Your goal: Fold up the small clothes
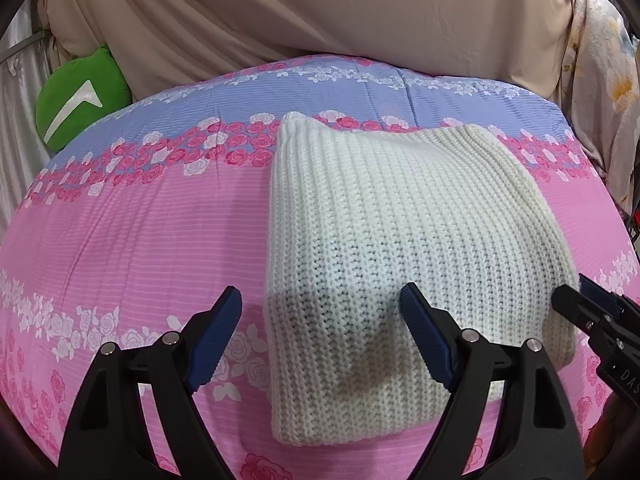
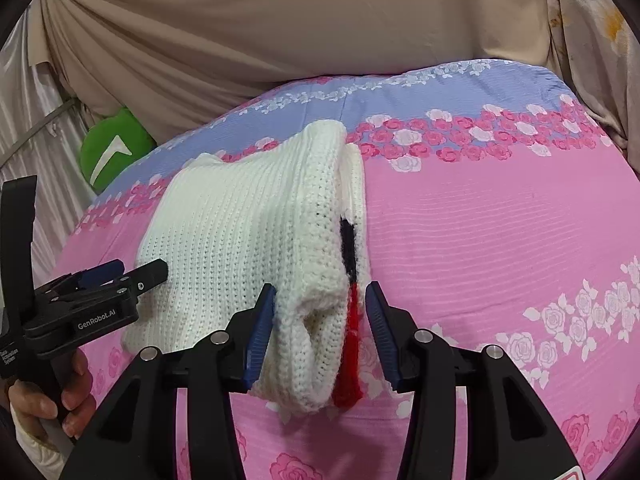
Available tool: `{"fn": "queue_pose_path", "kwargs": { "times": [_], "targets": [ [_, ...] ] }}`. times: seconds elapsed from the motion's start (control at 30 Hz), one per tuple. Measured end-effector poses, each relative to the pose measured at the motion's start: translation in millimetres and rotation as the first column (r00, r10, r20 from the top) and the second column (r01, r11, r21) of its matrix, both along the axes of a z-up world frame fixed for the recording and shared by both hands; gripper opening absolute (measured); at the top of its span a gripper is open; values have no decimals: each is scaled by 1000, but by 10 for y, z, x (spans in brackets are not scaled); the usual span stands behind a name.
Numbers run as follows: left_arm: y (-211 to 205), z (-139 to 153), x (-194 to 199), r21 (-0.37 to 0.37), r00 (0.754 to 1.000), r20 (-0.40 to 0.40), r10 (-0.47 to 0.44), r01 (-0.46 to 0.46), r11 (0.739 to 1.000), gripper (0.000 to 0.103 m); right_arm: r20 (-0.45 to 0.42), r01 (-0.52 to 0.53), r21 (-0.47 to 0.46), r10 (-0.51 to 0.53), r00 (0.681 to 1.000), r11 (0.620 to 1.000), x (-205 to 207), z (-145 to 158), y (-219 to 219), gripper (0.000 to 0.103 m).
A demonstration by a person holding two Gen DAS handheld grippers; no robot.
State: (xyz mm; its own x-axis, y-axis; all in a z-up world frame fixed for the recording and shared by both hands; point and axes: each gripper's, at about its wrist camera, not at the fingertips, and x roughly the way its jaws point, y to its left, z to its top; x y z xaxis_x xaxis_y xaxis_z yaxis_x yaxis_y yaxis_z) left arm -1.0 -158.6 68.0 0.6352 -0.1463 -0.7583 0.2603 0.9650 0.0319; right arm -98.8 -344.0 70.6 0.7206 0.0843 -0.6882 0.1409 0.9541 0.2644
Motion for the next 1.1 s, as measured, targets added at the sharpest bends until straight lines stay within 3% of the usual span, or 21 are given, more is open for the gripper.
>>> {"fn": "queue_pose_path", "kwargs": {
  "times": [0.17, 0.33, 0.5, 0.67, 1.1],
  "targets": [
    [-16, -24, 11, 4, 1000, 1, 5, -5, 1000, 82, -5, 7, -6, -7, 1000, 1000, 110, 0, -25, 51],
    [8, -36, 71, -17, 1000, -8, 6, -6, 1000, 88, -33, -10, 55, 12, 999, 998, 273, -114, -66, 54],
    [134, -92, 234, -170, 996, -75, -46, 33, 985, 91, -59, -26, 114, 33, 998, 993, 422, -261, -107, 64],
    [183, -280, 405, -274, 985, -146, -91, 48, 961, 94, -76, -32, 134, 42, 996, 990, 520, -300, -144, 72],
    [47, -364, 516, -268, 985, -137, -109, 69, 961, 98, -64, -61, 164, 72, 995, 985, 640, -388, -150, 77]
  ]
}}
